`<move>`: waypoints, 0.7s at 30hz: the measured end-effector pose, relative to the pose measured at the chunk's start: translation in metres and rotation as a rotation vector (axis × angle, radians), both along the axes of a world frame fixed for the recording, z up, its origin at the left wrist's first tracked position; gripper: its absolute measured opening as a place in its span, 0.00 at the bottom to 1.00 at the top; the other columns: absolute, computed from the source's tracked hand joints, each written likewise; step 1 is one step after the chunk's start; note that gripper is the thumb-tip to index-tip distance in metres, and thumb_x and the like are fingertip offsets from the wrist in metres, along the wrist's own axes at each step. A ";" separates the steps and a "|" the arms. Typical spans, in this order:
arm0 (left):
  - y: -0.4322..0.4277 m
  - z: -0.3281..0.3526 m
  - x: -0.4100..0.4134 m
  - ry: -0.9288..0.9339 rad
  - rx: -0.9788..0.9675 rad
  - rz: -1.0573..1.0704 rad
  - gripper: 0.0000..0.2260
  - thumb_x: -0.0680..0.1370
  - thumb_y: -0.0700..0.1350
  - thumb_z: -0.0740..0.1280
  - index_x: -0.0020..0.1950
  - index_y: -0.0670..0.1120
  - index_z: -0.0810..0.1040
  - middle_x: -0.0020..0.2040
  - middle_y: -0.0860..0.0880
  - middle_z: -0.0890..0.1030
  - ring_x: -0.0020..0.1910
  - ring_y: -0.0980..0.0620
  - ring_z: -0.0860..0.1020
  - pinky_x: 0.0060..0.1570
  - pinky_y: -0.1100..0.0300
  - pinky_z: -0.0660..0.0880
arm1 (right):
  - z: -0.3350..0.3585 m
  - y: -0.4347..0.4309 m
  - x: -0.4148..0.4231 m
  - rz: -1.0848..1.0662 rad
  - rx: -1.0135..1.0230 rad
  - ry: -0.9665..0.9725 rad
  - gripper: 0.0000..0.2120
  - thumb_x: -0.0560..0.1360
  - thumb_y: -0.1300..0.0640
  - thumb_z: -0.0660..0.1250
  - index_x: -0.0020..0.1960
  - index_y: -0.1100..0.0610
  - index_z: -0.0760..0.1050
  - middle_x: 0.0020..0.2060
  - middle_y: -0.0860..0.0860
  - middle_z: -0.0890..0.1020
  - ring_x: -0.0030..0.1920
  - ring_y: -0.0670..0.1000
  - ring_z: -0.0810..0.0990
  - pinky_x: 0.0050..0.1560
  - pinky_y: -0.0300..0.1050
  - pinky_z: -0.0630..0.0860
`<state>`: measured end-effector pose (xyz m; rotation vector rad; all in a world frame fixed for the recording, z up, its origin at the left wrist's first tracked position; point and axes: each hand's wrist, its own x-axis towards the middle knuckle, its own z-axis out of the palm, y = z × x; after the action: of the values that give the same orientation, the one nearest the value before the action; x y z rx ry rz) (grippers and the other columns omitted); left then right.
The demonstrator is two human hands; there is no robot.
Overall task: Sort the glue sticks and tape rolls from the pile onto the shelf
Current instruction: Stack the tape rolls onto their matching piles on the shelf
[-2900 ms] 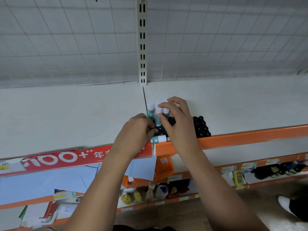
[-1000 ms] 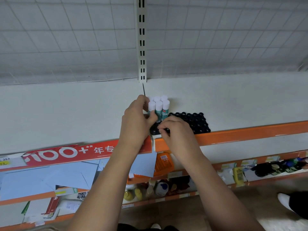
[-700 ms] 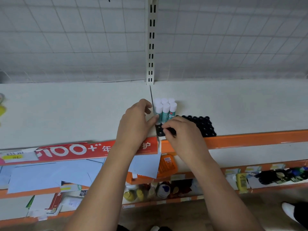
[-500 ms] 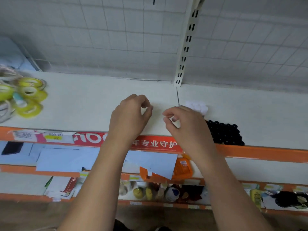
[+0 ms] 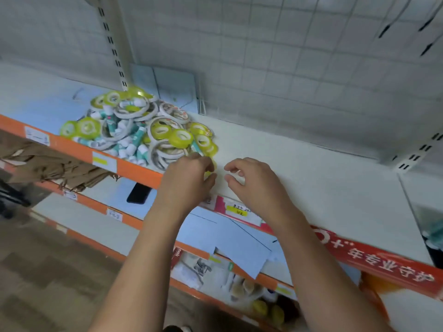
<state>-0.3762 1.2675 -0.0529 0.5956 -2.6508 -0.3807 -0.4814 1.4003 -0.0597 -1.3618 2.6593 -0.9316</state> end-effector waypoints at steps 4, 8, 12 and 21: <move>-0.049 -0.001 0.016 0.008 -0.042 -0.010 0.07 0.76 0.48 0.67 0.50 0.47 0.80 0.47 0.49 0.79 0.48 0.45 0.77 0.39 0.54 0.72 | -0.001 -0.056 0.010 -0.009 -0.028 -0.007 0.09 0.76 0.54 0.67 0.55 0.49 0.80 0.49 0.47 0.81 0.51 0.50 0.79 0.53 0.49 0.76; -0.079 -0.002 0.022 0.027 -0.056 -0.055 0.07 0.77 0.47 0.66 0.47 0.45 0.81 0.45 0.47 0.79 0.47 0.44 0.77 0.39 0.52 0.73 | -0.002 -0.087 0.016 -0.054 -0.024 -0.025 0.08 0.76 0.55 0.67 0.54 0.50 0.80 0.50 0.49 0.82 0.51 0.51 0.79 0.54 0.49 0.75; -0.101 0.001 0.013 0.057 -0.060 -0.103 0.08 0.76 0.46 0.66 0.49 0.44 0.82 0.46 0.46 0.79 0.47 0.43 0.77 0.42 0.49 0.75 | 0.001 -0.104 0.017 -0.091 -0.065 -0.021 0.07 0.76 0.57 0.66 0.52 0.52 0.81 0.49 0.50 0.82 0.50 0.52 0.80 0.53 0.50 0.76; -0.127 -0.004 -0.032 0.000 -0.097 -0.149 0.17 0.76 0.50 0.68 0.64 0.47 0.79 0.62 0.43 0.78 0.60 0.41 0.75 0.58 0.49 0.73 | 0.001 -0.107 0.000 -0.156 -0.054 -0.034 0.09 0.76 0.56 0.67 0.56 0.53 0.80 0.51 0.51 0.81 0.52 0.53 0.79 0.56 0.50 0.74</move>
<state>-0.4080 1.1402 -0.0571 0.3689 -2.7039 -0.2917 -0.4816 1.2935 -0.0585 -1.1496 2.7660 -1.0388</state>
